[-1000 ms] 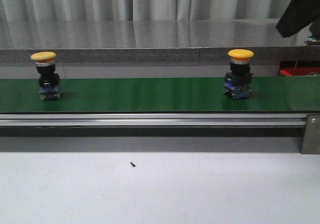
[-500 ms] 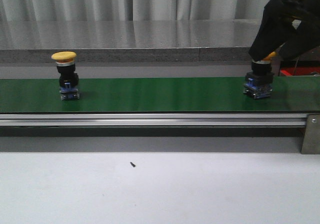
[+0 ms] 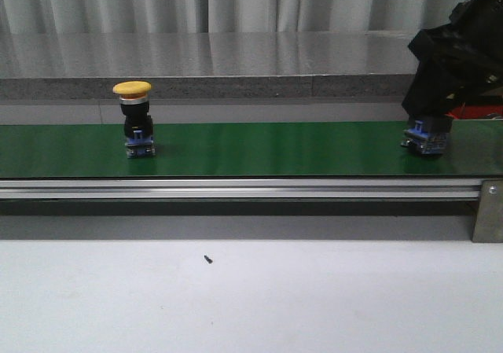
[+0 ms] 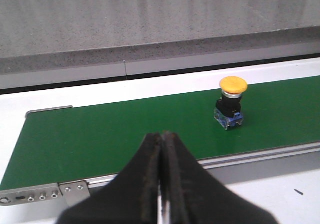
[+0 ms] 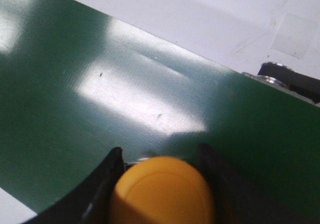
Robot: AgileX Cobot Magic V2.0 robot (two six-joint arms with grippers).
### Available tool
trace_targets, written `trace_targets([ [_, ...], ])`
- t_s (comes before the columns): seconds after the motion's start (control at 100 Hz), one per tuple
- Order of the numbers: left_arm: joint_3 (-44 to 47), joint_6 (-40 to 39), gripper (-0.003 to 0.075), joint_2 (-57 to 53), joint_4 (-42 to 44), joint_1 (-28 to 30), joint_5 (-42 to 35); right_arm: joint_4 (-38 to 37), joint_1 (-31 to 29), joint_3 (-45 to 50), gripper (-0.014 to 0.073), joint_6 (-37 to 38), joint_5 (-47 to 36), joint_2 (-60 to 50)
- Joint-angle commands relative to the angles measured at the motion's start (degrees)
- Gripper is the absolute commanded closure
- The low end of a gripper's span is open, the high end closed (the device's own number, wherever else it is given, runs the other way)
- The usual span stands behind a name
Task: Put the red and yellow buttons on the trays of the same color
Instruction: 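Lower the yellow button into the yellow tray and open the right gripper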
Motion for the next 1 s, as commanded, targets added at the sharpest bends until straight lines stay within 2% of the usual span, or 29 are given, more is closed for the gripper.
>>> trace_targets([
  [0.0, -1.74, -0.20, 0.0740, 0.19, -0.77, -0.40, -4.71, 0.93, -0.15, -1.75, 0.0376, 0.19, 0.28, -3.86],
  [0.22, -1.74, -0.20, 0.0740, 0.19, -0.77, -0.40, -4.71, -0.57, -2.61, -1.75, 0.0376, 4.28, 1.81, -10.95],
  [0.47, -1.74, -0.20, 0.0740, 0.19, -0.77, -0.40, -4.71, -7.81, -14.90, -1.70, 0.0376, 9.78, 6.34, -17.48],
  [0.6, -1.74, -0.20, 0.0740, 0.19, -0.77, -0.40, -4.71, -12.42, -22.09, -1.70, 0.0376, 10.84, 7.36, -17.84],
  [0.72, -1.74, -0.20, 0.0740, 0.19, -0.77, -0.40, -4.71, -12.84, -27.47, -1.66, 0.0376, 11.05, 5.43, -17.84],
  [0.83, -1.74, -0.20, 0.0740, 0.19, -0.77, -0.40, -4.71, -12.76, -30.36, -1.54, 0.0376, 11.05, 2.04, -17.41],
  [0.99, -1.74, -0.20, 0.0740, 0.19, -0.77, -0.40, -4.71, -12.70, -32.06, -1.54, 0.0376, 11.05, 1.55, -14.11],
])
